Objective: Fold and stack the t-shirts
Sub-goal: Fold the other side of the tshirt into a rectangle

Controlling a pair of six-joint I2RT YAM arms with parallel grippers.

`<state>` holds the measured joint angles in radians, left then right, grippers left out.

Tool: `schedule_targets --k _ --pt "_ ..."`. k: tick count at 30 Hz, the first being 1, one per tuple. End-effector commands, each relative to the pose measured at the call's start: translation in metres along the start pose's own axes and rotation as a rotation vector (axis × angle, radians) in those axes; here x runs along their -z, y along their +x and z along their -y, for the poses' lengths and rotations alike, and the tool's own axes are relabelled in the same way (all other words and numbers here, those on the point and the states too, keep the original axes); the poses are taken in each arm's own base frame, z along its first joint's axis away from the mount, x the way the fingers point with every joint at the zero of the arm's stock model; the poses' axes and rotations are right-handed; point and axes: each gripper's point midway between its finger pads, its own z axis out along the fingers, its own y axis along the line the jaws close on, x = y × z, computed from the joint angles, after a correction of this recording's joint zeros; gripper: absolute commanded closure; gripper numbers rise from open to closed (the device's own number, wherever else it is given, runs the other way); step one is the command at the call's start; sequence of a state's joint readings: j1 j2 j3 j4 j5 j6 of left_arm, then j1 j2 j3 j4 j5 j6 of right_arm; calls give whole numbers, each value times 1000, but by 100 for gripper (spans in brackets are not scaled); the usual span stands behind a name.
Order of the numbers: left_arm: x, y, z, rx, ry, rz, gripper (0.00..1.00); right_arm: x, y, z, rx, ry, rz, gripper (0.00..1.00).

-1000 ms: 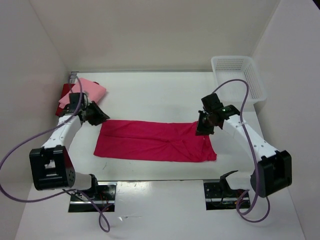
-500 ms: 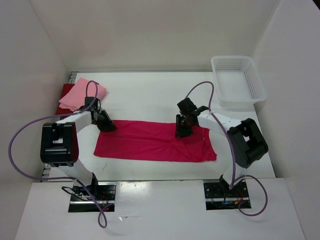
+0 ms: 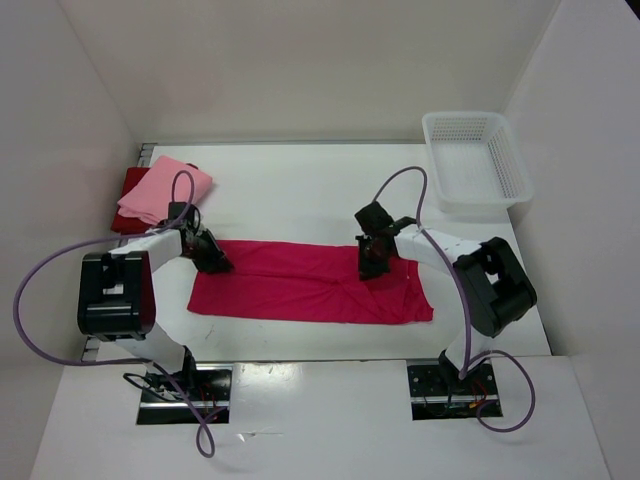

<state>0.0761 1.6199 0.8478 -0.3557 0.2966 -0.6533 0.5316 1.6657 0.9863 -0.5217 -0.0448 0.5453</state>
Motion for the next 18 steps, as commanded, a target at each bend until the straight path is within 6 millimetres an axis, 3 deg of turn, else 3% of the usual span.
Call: schedule_targets --k 1,7,11,14,17,18 --pt "14 2 7 -48 26 9 74 17 11 -4 55 -12 -7 91" --pt "22 -4 -6 -70 -35 27 74 33 49 -20 123 -80 -133 92" --pt "33 -12 -11 -60 -38 65 74 35 74 -41 201 -125 -228 92" --pt "45 -24 8 -81 23 98 73 46 88 -58 240 -186 -294 92" --pt "51 -34 30 -106 59 132 73 58 88 -69 270 -223 -313 89" --pt "51 -36 37 -125 73 144 73 63 79 -74 277 -235 -277 85"
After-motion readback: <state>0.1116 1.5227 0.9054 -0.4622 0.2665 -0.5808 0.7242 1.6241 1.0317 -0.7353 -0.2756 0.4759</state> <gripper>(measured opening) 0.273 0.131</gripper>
